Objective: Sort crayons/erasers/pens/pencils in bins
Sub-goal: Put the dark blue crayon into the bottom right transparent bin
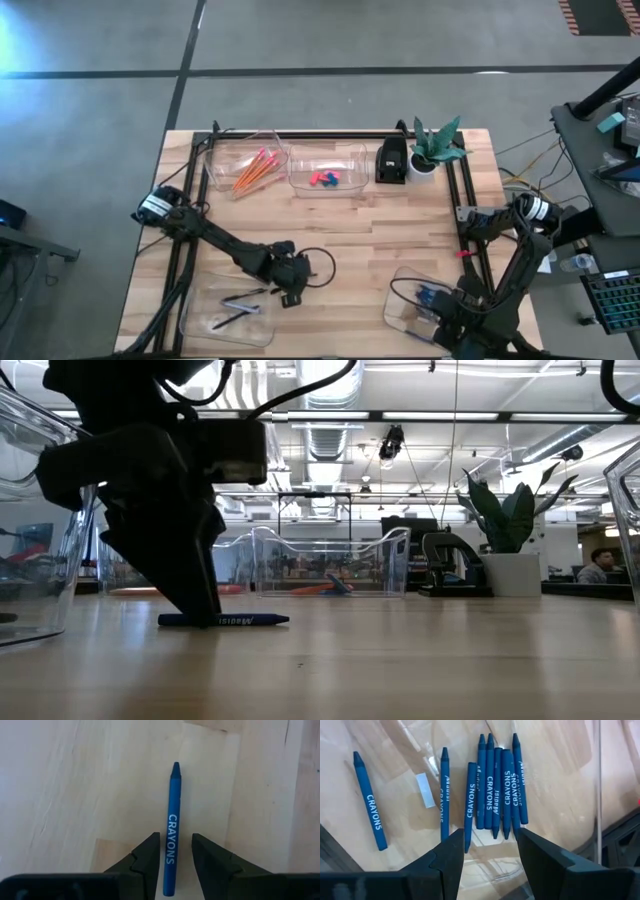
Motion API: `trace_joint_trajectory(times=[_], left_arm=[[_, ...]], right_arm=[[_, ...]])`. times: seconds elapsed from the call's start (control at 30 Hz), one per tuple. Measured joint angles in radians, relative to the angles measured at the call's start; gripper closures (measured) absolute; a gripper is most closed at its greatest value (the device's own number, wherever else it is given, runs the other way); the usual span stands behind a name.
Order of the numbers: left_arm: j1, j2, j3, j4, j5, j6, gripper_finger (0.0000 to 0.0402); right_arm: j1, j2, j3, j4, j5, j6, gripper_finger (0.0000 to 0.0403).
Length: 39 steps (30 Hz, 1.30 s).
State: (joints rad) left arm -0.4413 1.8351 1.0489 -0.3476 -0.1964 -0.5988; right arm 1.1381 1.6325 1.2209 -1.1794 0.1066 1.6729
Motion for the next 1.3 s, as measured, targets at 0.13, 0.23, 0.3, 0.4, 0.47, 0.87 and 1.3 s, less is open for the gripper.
trace_joint_trajectory(times=[0.13, 0.23, 0.3, 0.4, 0.47, 0.87, 1.3], left_arm=[[0.008, 0.020, -0.008, 0.003, 0.007, -0.023, 0.0304], [0.013, 0.025, -0.009, 0.000, 0.012, -0.023, 0.0324], [0.017, 0.027, -0.010, -0.002, 0.014, -0.023, 0.0350], [0.019, 0.027, -0.008, -0.002, 0.020, -0.023, 0.0389], [0.019, 0.027, -0.002, -0.004, 0.021, -0.023, 0.0390], [0.033, -0.048, 0.076, 0.003, -0.033, 0.075, 0.0390], [0.036, -0.125, 0.147, 0.313, -0.224, 0.308, 0.0391]], right_arm=[[0.000, 0.000, 0.000, -0.001, 0.001, -0.001, 0.0227], [0.000, 0.000, 0.000, -0.004, 0.001, -0.001, 0.0227], [0.000, 0.000, 0.000, -0.005, 0.001, -0.001, 0.0227], [0.000, 0.000, 0.000, -0.007, 0.001, -0.001, 0.0227], [0.000, 0.000, 0.000, -0.014, 0.001, -0.001, 0.0227], [0.000, -0.111, 0.013, -0.030, 0.101, -0.027, 0.0227], [-0.019, -0.241, 0.042, -0.017, 0.956, -0.325, 0.0227]])
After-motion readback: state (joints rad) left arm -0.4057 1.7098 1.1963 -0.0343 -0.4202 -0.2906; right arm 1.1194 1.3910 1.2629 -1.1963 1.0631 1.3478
